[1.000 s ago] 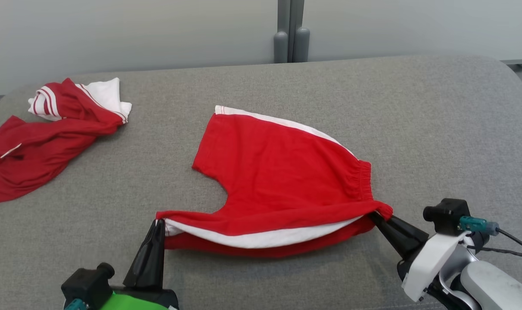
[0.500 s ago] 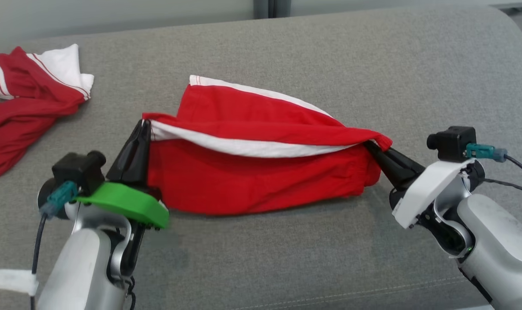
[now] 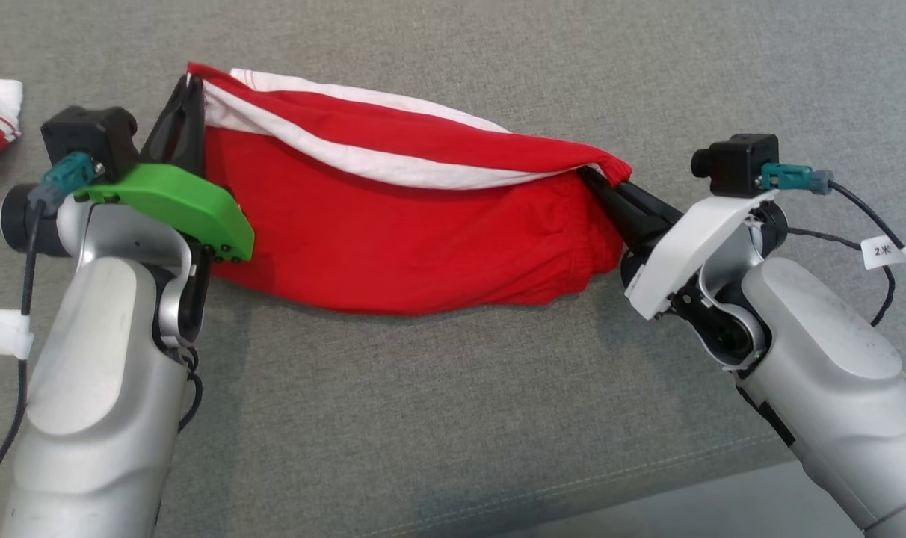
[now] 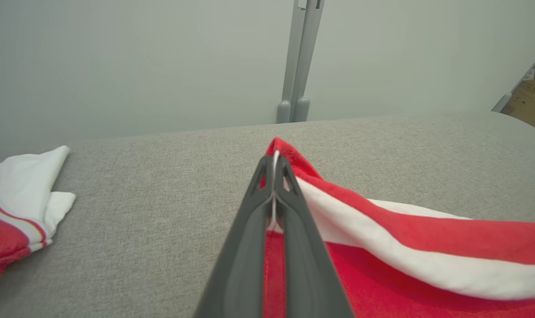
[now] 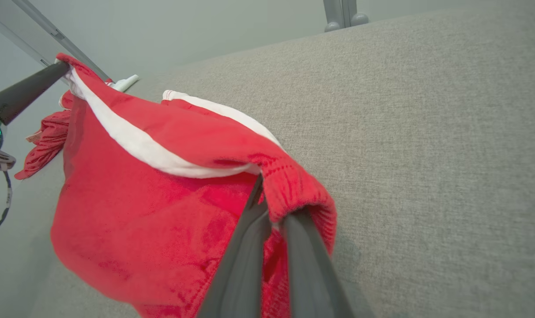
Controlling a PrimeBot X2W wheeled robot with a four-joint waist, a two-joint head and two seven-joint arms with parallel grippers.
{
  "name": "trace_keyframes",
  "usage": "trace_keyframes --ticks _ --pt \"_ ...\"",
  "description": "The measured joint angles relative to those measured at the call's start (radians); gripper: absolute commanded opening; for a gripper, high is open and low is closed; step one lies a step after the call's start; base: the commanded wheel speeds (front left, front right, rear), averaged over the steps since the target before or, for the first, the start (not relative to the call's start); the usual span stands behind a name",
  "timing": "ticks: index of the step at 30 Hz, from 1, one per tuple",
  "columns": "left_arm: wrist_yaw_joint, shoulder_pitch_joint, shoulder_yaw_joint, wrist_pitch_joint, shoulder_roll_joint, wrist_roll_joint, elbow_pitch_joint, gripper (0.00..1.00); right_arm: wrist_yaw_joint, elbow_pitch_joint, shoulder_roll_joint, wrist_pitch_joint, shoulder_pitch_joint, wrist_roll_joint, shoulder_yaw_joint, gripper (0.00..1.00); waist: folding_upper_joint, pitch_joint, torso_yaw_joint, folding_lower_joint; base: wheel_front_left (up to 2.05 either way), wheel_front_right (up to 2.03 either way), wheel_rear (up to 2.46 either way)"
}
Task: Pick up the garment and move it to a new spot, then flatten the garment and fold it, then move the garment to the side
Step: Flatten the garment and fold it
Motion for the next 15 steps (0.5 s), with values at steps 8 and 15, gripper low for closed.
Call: trace_keyframes --ticks 8,15 --pt "0.0 -0.106 0.006 -0.015 -0.002 0.007 0.12 0.0 0.0 0.083 0.02 -0.024 -0.066 -0.002 0.004 0.93 0.0 0.09 -0.039 0.0 0.0 0.0 0.0" --pt "0.001 -0.143 0.025 -0.06 -0.007 0.007 0.209 1.0 0.001 0.126 0.036 -0.064 -0.086 -0.002 0.024 1.0 0.0 0.109 -0.041 0.0 0.0 0.0 0.0"
